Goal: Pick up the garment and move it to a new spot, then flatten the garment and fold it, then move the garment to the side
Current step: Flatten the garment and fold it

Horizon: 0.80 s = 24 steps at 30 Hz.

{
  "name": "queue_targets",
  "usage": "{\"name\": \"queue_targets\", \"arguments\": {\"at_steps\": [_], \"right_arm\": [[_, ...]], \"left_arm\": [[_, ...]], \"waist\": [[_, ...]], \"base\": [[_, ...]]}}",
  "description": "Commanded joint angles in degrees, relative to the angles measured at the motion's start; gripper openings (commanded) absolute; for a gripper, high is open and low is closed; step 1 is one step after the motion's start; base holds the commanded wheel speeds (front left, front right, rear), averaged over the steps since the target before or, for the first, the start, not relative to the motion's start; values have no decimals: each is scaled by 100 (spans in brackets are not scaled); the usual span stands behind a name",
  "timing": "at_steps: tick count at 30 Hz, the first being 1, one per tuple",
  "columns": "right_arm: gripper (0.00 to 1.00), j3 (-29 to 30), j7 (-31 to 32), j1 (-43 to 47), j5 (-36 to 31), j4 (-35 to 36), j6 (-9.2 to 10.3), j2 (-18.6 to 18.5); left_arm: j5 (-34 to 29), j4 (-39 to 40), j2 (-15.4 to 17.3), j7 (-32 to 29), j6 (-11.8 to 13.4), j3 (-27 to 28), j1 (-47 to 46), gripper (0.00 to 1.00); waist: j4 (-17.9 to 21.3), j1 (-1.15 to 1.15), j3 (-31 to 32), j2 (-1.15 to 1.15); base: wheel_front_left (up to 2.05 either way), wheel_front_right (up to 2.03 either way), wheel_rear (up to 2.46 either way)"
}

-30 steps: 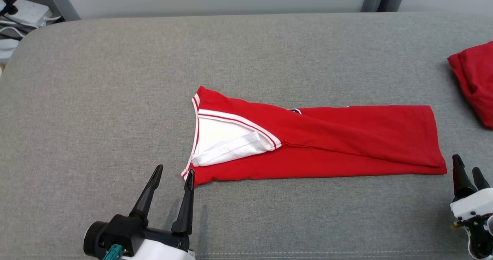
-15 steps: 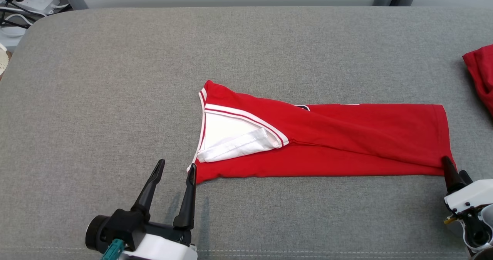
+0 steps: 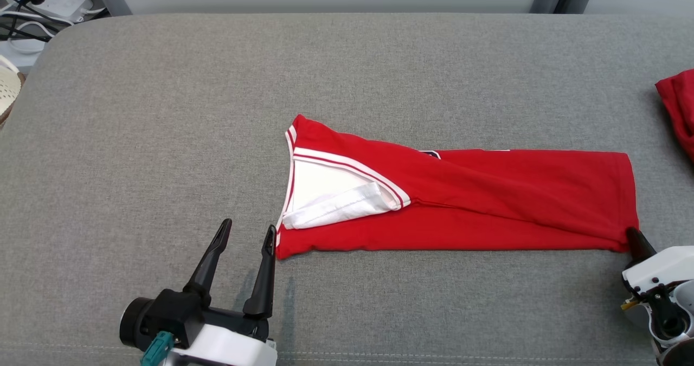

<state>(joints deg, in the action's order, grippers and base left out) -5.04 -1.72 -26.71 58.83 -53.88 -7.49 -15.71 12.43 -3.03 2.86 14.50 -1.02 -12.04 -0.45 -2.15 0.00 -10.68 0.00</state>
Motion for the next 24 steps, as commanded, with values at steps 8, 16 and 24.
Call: {"name": "queue_targets", "arguments": {"at_steps": [8, 16, 24], "right_arm": [[0, -250, -501, -74, 117, 340, 0, -485], [0, -372, -737, -60, 191, 695, 0, -848], [0, -681, -875, 166, 202, 1952, 0, -801]], "left_arm": [[-73, 120, 6, 50, -52, 206, -188, 100], [-59, 97, 3, 50, -3, 214, -211, 100], [16, 42, 2, 50, 48, 130, -197, 100]], "waist": [[-12, 0, 54, 0], [-94, 0, 82, 0], [-271, 0, 161, 0]], "base": [[0, 0, 0], [0, 0, 0], [0, 0, 0]]}}
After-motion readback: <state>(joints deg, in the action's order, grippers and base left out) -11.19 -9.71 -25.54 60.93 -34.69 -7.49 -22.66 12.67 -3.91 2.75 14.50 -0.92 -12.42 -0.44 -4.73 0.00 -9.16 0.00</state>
